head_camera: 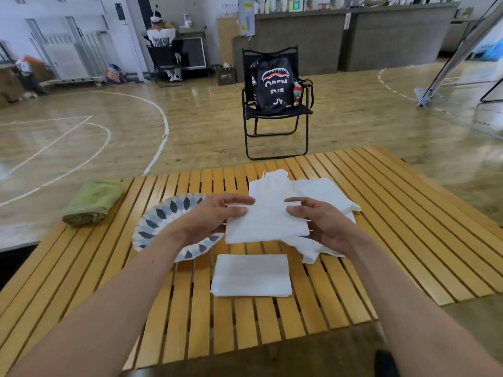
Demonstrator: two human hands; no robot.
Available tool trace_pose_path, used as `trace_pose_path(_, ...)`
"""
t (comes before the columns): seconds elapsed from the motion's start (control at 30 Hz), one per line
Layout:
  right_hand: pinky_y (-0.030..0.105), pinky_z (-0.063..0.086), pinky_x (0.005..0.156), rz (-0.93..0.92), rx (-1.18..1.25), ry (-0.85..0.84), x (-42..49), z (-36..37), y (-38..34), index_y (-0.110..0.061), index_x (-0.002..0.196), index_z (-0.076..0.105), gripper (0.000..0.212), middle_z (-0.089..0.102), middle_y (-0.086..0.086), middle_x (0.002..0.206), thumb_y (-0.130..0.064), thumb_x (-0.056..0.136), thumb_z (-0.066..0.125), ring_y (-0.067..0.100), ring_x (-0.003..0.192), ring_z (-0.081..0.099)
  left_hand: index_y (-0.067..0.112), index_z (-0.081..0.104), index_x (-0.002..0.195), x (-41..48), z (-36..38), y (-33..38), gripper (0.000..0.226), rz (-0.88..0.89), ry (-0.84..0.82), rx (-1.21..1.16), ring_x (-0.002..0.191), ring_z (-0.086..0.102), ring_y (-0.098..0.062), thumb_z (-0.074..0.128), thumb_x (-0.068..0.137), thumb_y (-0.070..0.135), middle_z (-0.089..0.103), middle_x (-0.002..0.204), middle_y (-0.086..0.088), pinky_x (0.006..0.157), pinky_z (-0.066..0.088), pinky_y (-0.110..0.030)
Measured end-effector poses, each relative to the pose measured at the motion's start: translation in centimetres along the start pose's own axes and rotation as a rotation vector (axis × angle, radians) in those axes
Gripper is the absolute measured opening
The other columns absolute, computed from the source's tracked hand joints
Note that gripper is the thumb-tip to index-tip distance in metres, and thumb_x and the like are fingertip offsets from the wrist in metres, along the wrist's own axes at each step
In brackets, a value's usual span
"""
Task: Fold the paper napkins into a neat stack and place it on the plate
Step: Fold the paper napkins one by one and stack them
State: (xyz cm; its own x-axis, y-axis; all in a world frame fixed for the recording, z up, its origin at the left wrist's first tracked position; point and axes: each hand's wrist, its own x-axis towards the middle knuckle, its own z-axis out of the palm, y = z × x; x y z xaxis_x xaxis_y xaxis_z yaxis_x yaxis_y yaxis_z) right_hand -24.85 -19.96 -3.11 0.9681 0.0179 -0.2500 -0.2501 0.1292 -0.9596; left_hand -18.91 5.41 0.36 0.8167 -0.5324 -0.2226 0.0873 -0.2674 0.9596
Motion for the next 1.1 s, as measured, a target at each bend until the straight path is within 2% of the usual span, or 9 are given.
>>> trace_pose_path(0.1,0.039,0.063,0.080,0.034,-0.323,0.006,-1.0,0.5,0.2,-0.011,0.110,0.072,0.027,0.077,0.010,0.101,-0.016,0.084,0.079,0.026,0.087,0.076,0.024,0.073,0.113,-1.2,-0.5,-1.9,0.023,0.003,0.096,0.284,0.092,0.072,-0.022,0.070,0.091,0.019,0.074,0.103,-0.010,0.085,0.060,-0.038)
trace_pose_path(0.2,0.032,0.062,0.068,0.116,-0.584,-0.038,-1.8,1.7,1.2,-0.009,0.103,0.071,0.020,0.079,0.011,0.087,-0.015,0.085,0.078,0.022,0.074,0.077,0.023,0.073,0.108,-2.0,-0.3,-4.1,0.020,-0.001,0.203,0.540,0.085,0.068,-0.016,0.074,0.087,0.020,0.073,0.094,-0.003,0.071,0.057,-0.026)
trace_pose_path(0.27,0.029,0.060,0.061,0.114,-0.706,-0.016,-1.9,2.3,2.0,-0.007,0.100,0.070,0.018,0.078,0.012,0.082,-0.012,0.085,0.078,0.021,0.068,0.077,0.024,0.073,0.108,-2.3,-0.1,-5.4,0.021,0.009,0.226,0.679,0.089,0.063,-0.008,0.074,0.087,0.023,0.070,0.101,0.004,0.071,0.050,-0.018)
trace_pose_path(0.4,0.029,0.062,0.062,0.078,-0.870,0.047,-1.2,3.1,3.0,-0.011,0.091,0.069,0.015,0.076,0.010,0.076,-0.012,0.082,0.080,0.020,0.062,0.076,0.024,0.075,0.108,-2.5,1.0,-6.7,0.022,0.012,0.287,0.803,0.098,0.060,-0.008,0.073,0.086,0.023,0.068,0.105,0.009,0.085,0.050,-0.024)
trace_pose_path(0.53,0.027,0.062,0.061,0.081,-0.965,0.087,-1.1,3.4,3.0,-0.013,0.088,0.067,0.021,0.074,0.004,0.068,-0.012,0.075,0.083,0.017,0.058,0.074,0.028,0.076,0.099,-2.2,2.2,-6.1,0.019,0.043,0.316,1.070,0.090,0.061,-0.007,0.069,0.081,0.029,0.069,0.097,0.013,0.080,0.053,-0.028)
trace_pose_path(0.73,0.028,0.056,0.069,0.045,-1.183,0.152,-0.5,3.4,2.4,-0.024,0.087,0.065,0.031,0.069,-0.008,0.073,-0.035,0.069,0.087,0.011,0.070,0.071,0.032,0.073,0.102,-0.9,2.1,-5.6,0.024,0.110,0.267,1.325,0.100,0.054,-0.006,0.073,0.079,0.040,0.063,0.106,0.015,0.081,0.048,-0.025)
trace_pose_path(0.87,0.028,0.053,0.070,-0.104,-1.052,0.416,1.0,0.5,1.4,-0.025,0.095,0.070,0.024,0.072,-0.009,0.082,-0.039,0.077,0.079,0.013,0.086,0.070,0.035,0.069,0.111,1.3,1.9,-4.7,0.034,0.171,0.270,1.101,0.106,0.055,-0.005,0.074,0.079,0.041,0.061,0.114,0.016,0.089,0.051,-0.028)
trace_pose_path(1.0,0.034,0.047,0.088,-0.172,-1.010,0.674,2.8,-4.4,1.3,-0.024,0.122,0.065,0.036,0.063,-0.003,0.129,-0.031,0.088,0.070,0.018,0.125,0.053,0.026,0.071,0.113,5.7,3.2,-3.0,0.026,0.287,0.304,0.850,0.094,0.061,-0.004,0.070,0.088,0.033,0.070,0.105,0.011,0.085,0.055,-0.026)
trace_pose_path(1.1,0.039,0.043,0.098,-0.171,-1.007,0.731,4.1,-6.7,2.3,-0.022,0.125,0.064,0.037,0.059,0.000,0.137,-0.034,0.090,0.069,0.022,0.132,0.045,0.026,0.071,0.114,9.3,4.4,-2.0,0.026,0.324,0.307,0.821,0.094,0.063,-0.005,0.069,0.089,0.033,0.071,0.105,0.011,0.087,0.056,-0.031)
